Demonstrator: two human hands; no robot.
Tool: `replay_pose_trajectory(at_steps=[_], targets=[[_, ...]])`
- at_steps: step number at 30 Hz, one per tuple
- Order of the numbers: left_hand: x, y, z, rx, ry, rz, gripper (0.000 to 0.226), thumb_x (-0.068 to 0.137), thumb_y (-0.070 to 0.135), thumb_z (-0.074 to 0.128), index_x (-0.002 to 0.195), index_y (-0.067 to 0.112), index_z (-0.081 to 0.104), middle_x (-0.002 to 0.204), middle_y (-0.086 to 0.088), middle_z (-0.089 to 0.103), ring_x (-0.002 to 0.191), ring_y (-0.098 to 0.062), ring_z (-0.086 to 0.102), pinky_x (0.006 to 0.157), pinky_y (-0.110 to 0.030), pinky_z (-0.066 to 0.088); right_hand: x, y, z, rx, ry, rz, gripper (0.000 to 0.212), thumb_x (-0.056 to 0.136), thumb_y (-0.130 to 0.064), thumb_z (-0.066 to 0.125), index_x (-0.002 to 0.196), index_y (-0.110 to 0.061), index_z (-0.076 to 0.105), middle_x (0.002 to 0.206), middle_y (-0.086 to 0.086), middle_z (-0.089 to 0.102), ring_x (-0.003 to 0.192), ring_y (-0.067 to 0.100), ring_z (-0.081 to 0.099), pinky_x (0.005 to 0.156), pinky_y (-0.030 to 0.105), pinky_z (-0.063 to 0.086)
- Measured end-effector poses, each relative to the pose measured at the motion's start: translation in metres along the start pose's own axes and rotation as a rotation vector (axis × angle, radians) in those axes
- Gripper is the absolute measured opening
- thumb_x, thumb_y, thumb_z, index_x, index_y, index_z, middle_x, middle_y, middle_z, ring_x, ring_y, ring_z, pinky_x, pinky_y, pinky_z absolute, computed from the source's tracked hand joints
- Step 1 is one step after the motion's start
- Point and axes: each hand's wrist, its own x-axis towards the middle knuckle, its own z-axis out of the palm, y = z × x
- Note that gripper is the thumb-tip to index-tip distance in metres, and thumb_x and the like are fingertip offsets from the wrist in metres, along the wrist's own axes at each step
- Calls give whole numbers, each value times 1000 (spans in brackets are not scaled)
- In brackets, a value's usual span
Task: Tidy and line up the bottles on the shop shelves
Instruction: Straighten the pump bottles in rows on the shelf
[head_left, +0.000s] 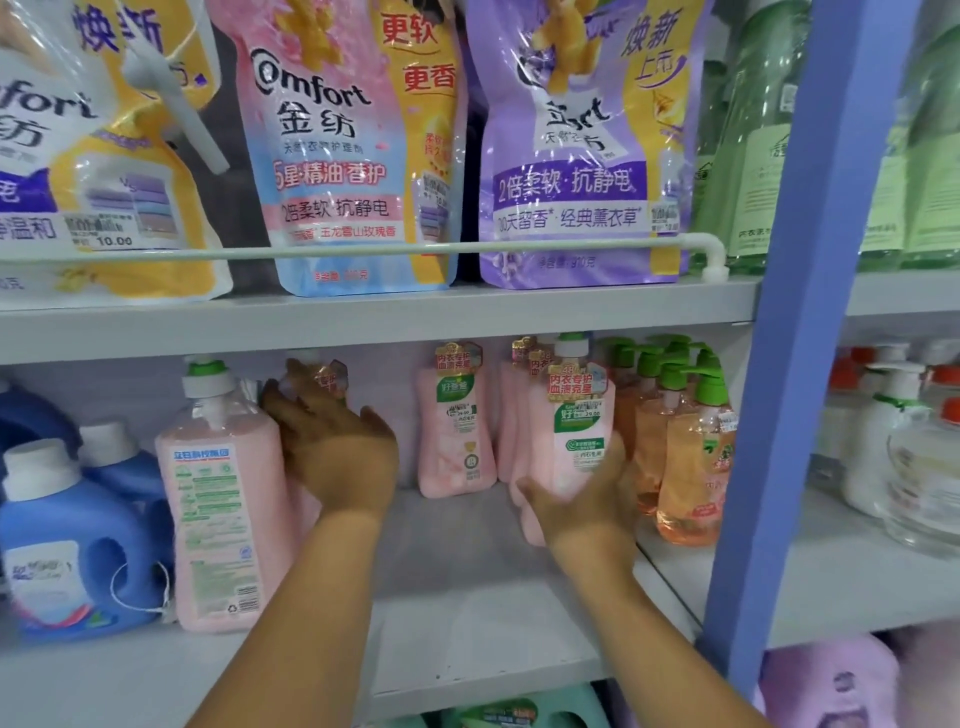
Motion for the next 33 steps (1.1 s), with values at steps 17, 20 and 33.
replay_pose_trajectory(at_steps=[17, 20, 33], targets=[[-17, -10, 43, -646, -587, 34, 70, 89, 24, 80, 138, 57, 42, 108, 25, 75, 93, -2, 74, 70, -20, 62, 9, 7, -1, 4, -69, 2, 122, 69, -52, 86, 159, -22, 11, 149, 7, 43, 134, 32, 47, 106, 50, 45], [-13, -1, 44, -454, -561, 169, 83, 83, 37, 84, 148, 51, 34, 130, 6, 64, 107, -18, 69, 89, -42, 61, 8, 9, -3, -15, -87, -29, 124, 68, -50, 87, 160, -20, 10, 151, 7, 40, 135, 31, 45, 107, 47, 45], [-23, 25, -1, -58, -645, 303, 78, 105, 34, 53, 164, 42, 1, 152, -8, 42, 127, -28, 56, 96, -35, 50, 11, 16, -2, 36, -112, -10, 127, 62, -47, 93, 158, -22, 14, 146, 7, 44, 132, 29, 48, 105, 46, 48]])
